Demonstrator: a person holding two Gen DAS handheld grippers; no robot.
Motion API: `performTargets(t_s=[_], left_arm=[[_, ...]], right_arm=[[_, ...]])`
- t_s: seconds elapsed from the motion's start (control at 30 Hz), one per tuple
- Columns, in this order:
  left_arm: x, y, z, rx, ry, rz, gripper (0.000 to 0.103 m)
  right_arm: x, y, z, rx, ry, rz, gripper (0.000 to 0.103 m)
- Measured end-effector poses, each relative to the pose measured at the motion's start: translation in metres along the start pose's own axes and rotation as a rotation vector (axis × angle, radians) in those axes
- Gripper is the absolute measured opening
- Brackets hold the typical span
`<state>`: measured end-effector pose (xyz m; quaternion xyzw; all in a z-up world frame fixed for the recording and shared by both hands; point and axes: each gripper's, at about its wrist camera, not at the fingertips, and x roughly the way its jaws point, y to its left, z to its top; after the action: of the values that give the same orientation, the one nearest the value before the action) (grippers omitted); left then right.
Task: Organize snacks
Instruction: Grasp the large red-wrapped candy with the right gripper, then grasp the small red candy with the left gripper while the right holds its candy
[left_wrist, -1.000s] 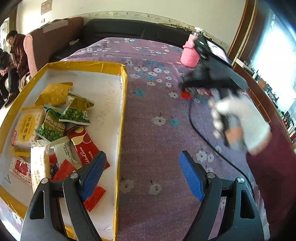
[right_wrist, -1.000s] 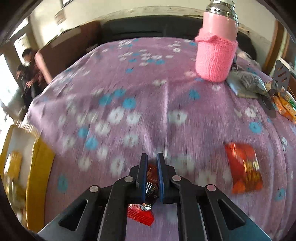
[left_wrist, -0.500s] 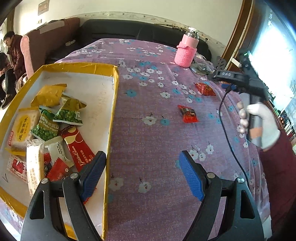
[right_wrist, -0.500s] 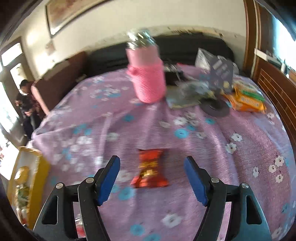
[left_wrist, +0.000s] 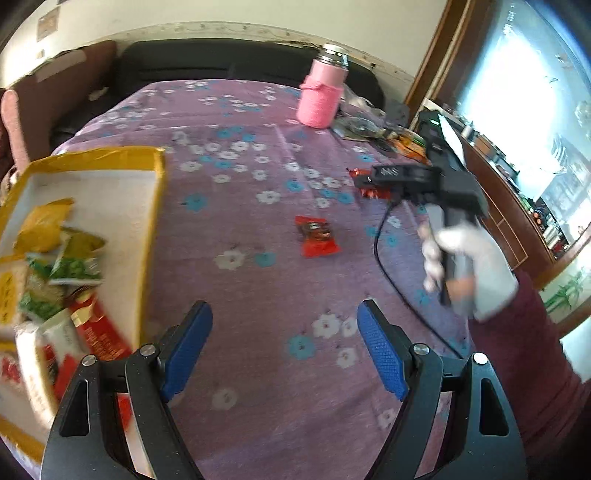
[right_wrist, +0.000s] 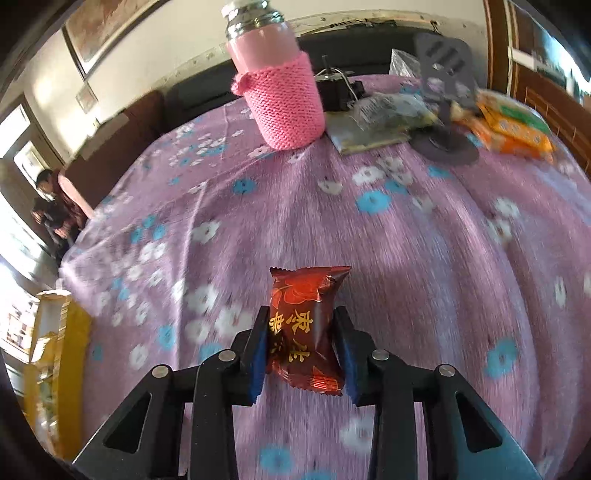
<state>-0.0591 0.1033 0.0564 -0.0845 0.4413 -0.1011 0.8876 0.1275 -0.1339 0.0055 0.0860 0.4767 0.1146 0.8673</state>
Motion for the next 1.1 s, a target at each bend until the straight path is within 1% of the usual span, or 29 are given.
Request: performTargets(t_s=[0.1,0.17,0.2,0.23,0.3,0.4,0.43,0.5,0.53,0.6,0.63,0.67,0.7,0.73,0.8,0.87,0.97,1.1], left_arm=[[0.017,-0.010,0.011,0.038,0.003,-0.002,0.081],[0.029,-0.016,0.017,0.062,0.000,0.024,0.081],[0.038,-0.020,0.022,0.074,0.001,0.034,0.081],[0.049,-0.023,0.026,0.079,0.018,0.037,0.081],[0.069,-0.027,0.032,0.071,0.071,0.028,0.081],[0.094,-0.030,0.039,0.045,0.128,0.028,0.081],[0.099,-0.029,0.041,0.034,0.139,0.017,0.080],[0.102,-0.031,0.047,0.038,0.106,0.034,0.079],[0.103,-0.031,0.049,0.044,0.100,0.040,0.077],[0.107,-0.035,0.052,0.070,0.096,0.064,0.056],[0.111,-0.039,0.051,0.092,0.107,0.081,0.052],[0.111,-0.043,0.050,0.120,0.096,0.104,0.046],[0.112,-0.050,0.046,0.166,0.085,0.120,0.034],[0.113,-0.053,0.044,0.190,0.082,0.129,0.029],[0.111,-0.056,0.041,0.206,0.078,0.124,0.028],[0.108,-0.053,0.042,0.185,0.075,0.095,0.028],[0.102,-0.050,0.043,0.167,0.056,0.085,0.028],[0.092,-0.044,0.042,0.146,0.043,0.075,0.028]], right_arm=[[-0.029,-0.011,-0.026,0.035,-0.006,0.077,0.035],[-0.048,-0.016,-0.049,0.056,-0.018,0.141,0.035],[-0.052,-0.015,-0.057,0.063,-0.025,0.160,0.035],[-0.057,-0.017,-0.065,0.073,-0.031,0.183,0.035],[-0.061,-0.021,-0.072,0.091,-0.039,0.211,0.035],[-0.062,-0.020,-0.070,0.093,-0.047,0.224,0.035],[-0.063,-0.021,-0.070,0.094,-0.049,0.234,0.035],[-0.065,-0.019,-0.070,0.076,-0.058,0.231,0.035],[-0.067,-0.019,-0.071,0.066,-0.063,0.225,0.035],[-0.068,-0.015,-0.073,0.042,-0.069,0.208,0.035],[-0.067,-0.014,-0.074,0.031,-0.067,0.201,0.036],[-0.066,-0.013,-0.074,0.023,-0.066,0.196,0.038],[-0.064,-0.012,-0.075,0.018,-0.063,0.195,0.039],[-0.062,-0.010,-0.075,0.011,-0.055,0.194,0.039],[-0.059,-0.007,-0.076,-0.002,-0.045,0.190,0.040],[-0.057,-0.004,-0.078,-0.014,-0.041,0.194,0.041],[-0.053,0.001,-0.081,-0.035,-0.040,0.186,0.051],[-0.048,0.009,-0.083,-0.072,-0.034,0.161,0.051]])
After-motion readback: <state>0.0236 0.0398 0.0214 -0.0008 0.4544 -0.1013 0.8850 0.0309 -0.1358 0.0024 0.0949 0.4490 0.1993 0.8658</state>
